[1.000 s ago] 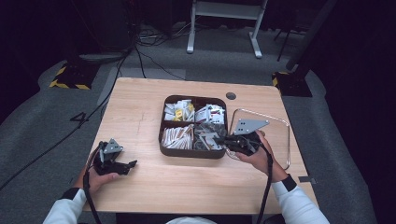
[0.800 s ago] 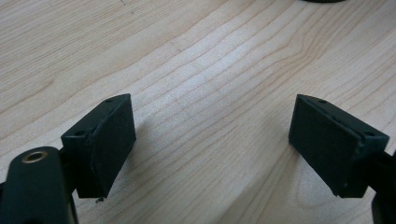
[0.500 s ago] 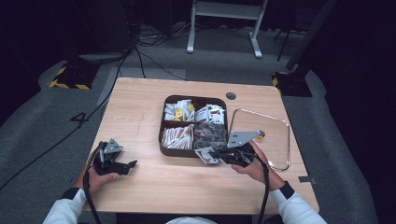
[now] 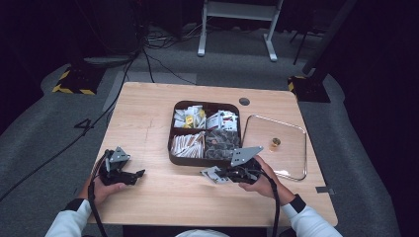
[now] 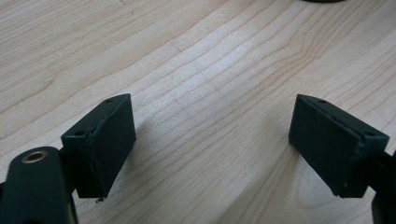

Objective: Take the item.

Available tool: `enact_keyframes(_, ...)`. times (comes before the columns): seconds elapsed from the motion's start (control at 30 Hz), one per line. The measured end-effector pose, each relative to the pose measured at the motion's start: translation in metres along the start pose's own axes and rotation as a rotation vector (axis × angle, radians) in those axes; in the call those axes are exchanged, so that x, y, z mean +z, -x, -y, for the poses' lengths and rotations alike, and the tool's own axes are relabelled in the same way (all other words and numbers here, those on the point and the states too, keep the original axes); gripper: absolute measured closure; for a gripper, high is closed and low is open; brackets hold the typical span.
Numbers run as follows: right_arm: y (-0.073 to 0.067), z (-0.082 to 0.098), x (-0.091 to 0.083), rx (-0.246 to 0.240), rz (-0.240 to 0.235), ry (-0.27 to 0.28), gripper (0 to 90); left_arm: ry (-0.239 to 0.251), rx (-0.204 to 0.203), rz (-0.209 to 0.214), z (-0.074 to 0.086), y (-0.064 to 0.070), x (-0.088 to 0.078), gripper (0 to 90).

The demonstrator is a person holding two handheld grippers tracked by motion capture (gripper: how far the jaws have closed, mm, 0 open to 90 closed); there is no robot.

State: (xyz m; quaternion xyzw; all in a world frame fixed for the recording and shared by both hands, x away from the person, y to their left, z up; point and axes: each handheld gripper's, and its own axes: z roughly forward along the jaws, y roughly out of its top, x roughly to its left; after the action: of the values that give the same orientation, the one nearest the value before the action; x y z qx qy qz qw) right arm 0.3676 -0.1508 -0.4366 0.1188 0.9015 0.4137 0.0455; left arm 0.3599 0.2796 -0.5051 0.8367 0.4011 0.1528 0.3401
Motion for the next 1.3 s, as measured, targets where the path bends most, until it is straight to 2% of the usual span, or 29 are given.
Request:
enact_keyframes(0.17, -0.004, 0.003, 0.009, -0.025, -0.025, -0.028, 90.0, 0.000, 0.000, 0.000, 0.000, 0.000, 0.000, 15.0)
enact_keyframes(0.37, -0.008, 0.003, 0.012, -0.030, -0.046, -0.029, 89.8, 0.000, 0.000, 0.000, 0.000, 0.000, 0.000, 15.0)
enact_keyframes(0.47, -0.009, 0.003, 0.014, -0.033, -0.048, -0.033, 86.5, 0.000, 0.000, 0.000, 0.000, 0.000, 0.000, 15.0)
enact_keyframes(0.57, -0.009, 0.004, 0.016, -0.038, -0.035, -0.047, 79.2, 0.000, 0.000, 0.000, 0.000, 0.000, 0.000, 15.0)
enact_keyframes(0.7, -0.008, 0.005, 0.018, -0.060, 0.010, -0.078, 69.5, -0.003, 0.001, 0.002, 0.000, 0.000, 0.000, 15.0)
enact_keyframes(0.8, -0.007, 0.005, 0.018, -0.056, 0.047, -0.093, 60.0, -0.002, 0.001, 0.001, 0.000, 0.000, 0.000, 15.0)
enact_keyframes(0.93, -0.002, 0.006, 0.015, -0.043, 0.067, -0.094, 51.2, 0.000, 0.000, 0.000, 0.000, 0.000, 0.000, 15.0)
enact_keyframes(1.1, 0.001, 0.006, 0.008, -0.036, 0.087, -0.080, 44.6, -0.002, 0.000, 0.001, 0.000, 0.000, 0.000, 15.0)
enact_keyframes(1.3, 0.001, 0.005, 0.002, -0.042, 0.103, -0.066, 43.3, -0.002, 0.000, 0.001, 0.000, 0.000, 0.000, 15.0)
